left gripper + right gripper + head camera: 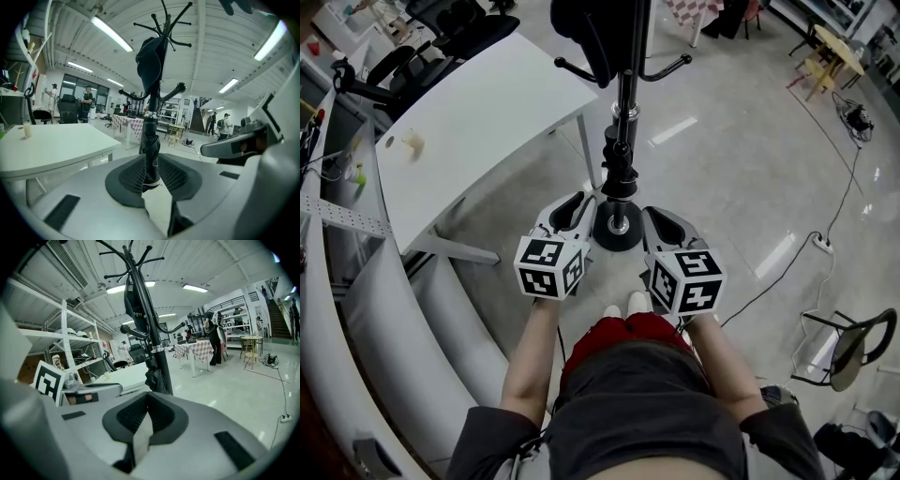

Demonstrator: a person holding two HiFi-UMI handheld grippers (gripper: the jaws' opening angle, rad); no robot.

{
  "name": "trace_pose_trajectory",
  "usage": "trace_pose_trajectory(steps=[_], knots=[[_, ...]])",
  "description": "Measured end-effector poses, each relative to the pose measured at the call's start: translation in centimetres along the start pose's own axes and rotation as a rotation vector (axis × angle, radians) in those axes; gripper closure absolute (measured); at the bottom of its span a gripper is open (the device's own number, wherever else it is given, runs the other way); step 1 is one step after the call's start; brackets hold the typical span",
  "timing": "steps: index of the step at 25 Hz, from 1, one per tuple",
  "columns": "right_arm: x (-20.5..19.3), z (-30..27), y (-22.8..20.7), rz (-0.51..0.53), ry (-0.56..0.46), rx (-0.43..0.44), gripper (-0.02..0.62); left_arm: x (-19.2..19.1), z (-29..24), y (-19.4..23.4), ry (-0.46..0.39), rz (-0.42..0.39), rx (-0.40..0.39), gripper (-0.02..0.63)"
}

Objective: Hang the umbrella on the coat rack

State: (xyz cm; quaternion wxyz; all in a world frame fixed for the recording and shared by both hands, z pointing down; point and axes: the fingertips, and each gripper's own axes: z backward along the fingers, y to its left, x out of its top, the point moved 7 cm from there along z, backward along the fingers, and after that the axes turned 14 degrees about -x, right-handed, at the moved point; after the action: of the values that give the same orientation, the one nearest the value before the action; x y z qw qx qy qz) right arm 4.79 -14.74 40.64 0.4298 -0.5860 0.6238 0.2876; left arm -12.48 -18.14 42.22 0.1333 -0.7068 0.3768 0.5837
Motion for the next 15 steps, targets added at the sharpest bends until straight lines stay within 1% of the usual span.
trace_pose_trajectory(steps=[6, 15], knots=[[0.4, 1.5, 0.4, -0.011, -0.037, -0.002, 0.577, 1.0, 2.4, -1.9, -0.061, -0.029, -0.006, 0.572], [0.7, 3.4, 1.3, -0.008, -0.079, 0.001, 0.577, 1.5, 5.5, -4.0, -0.122, -0.013, -0.018, 0.591]])
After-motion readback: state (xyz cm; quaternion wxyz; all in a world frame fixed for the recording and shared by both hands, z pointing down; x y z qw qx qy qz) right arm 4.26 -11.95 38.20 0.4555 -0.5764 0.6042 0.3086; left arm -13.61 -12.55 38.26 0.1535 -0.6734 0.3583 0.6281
